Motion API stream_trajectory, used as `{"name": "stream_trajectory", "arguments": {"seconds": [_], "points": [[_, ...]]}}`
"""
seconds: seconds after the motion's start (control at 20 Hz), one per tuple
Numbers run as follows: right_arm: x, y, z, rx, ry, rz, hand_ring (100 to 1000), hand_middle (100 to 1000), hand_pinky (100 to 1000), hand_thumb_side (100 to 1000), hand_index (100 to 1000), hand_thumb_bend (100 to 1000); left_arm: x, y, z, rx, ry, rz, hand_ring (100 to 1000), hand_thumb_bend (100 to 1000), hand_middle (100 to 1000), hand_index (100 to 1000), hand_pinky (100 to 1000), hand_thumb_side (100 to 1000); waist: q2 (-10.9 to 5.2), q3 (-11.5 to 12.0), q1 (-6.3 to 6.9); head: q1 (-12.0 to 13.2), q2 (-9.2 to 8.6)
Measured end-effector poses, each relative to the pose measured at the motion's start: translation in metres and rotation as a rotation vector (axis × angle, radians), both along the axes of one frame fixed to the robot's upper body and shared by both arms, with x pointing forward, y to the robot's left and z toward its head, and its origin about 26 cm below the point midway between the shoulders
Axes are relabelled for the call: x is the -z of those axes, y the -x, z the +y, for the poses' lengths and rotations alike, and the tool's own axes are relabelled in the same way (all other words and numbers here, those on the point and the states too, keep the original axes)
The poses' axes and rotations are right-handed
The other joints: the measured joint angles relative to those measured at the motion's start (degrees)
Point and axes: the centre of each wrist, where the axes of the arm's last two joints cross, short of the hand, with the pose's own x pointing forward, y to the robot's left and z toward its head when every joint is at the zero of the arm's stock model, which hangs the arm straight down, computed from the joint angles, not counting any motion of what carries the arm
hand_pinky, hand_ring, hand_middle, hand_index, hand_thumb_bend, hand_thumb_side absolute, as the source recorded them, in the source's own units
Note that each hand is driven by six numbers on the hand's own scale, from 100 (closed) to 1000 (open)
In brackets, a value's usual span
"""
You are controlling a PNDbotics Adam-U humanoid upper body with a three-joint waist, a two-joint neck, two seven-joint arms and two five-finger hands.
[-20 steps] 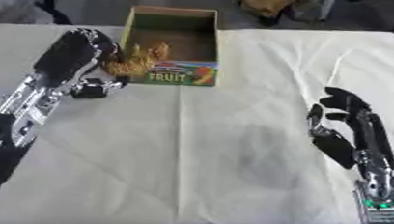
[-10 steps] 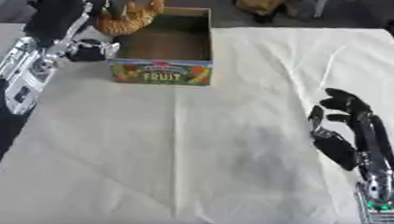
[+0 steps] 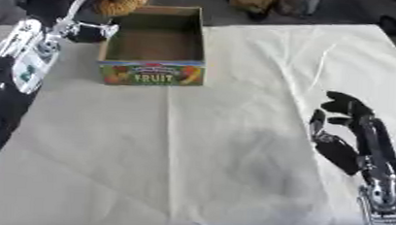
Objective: Pick up objects on the table and place them in the box.
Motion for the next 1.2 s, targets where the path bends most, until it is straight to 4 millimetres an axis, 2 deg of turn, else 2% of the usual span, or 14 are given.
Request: {"name": "stream_trajectory", "arguments": {"seconds": [0.05,0.1,0.15,0.3,0.6,0.75,1.05,1.15,1.2], "points": [[0.000,0.000,0.000,-0.001,0.000,0.000,778,653,710,263,831,100,0.001,-0.001,0.001,-0.003,0.001,0.004,272,235,203,316,176,100,0.00,0.00,0.00,0.04,-0.01],[0.000,0.000,0.000,-0.002,0.001,0.000,779,653,710,263,832,100,0.003,-0.001,0.002,-0.006,0.002,0.008,279,110,208,319,167,113,0.02,0.00,0.00,0.03,-0.03],[-0.001,-0.001,0.000,-0.004,0.001,-0.002,779,653,710,263,832,100,0.005,-0.002,0.004,-0.014,0.011,0.017,283,100,212,323,168,123,0.12,-0.23,0.10,0.02,-0.11],[-0.002,-0.002,0.002,-0.013,0.002,-0.005,780,653,710,263,832,100,0.019,-0.006,0.007,-0.053,0.061,0.103,289,100,213,322,166,152,0.52,-1.42,0.51,0.07,-0.52],[-0.002,-0.002,0.002,-0.016,0.001,-0.005,780,653,710,261,832,100,0.047,-0.016,0.016,-0.077,0.146,0.306,313,100,235,341,190,167,0.70,-1.84,0.53,0.05,-0.75],[-0.002,-0.002,0.002,-0.018,0.001,-0.005,781,653,710,261,832,100,0.055,-0.017,0.019,-0.070,0.185,0.358,340,100,263,368,221,172,0.75,-2.07,0.52,0.03,-0.92],[-0.002,-0.002,0.003,-0.019,0.001,-0.005,781,653,710,262,832,100,0.057,-0.017,0.016,-0.042,0.182,0.413,477,100,442,537,361,189,0.76,-2.12,0.52,0.00,-1.02],[-0.002,-0.002,0.003,-0.020,0.001,-0.006,782,654,710,262,832,100,0.058,-0.017,0.015,-0.030,0.161,0.438,541,100,514,610,423,204,0.76,-2.20,0.52,-0.04,-1.03],[-0.002,-0.002,0.003,-0.020,0.001,-0.006,782,654,710,262,832,100,0.058,-0.017,0.014,-0.023,0.146,0.453,605,111,592,685,476,221,0.76,-2.29,0.52,-0.12,-1.04]]}}
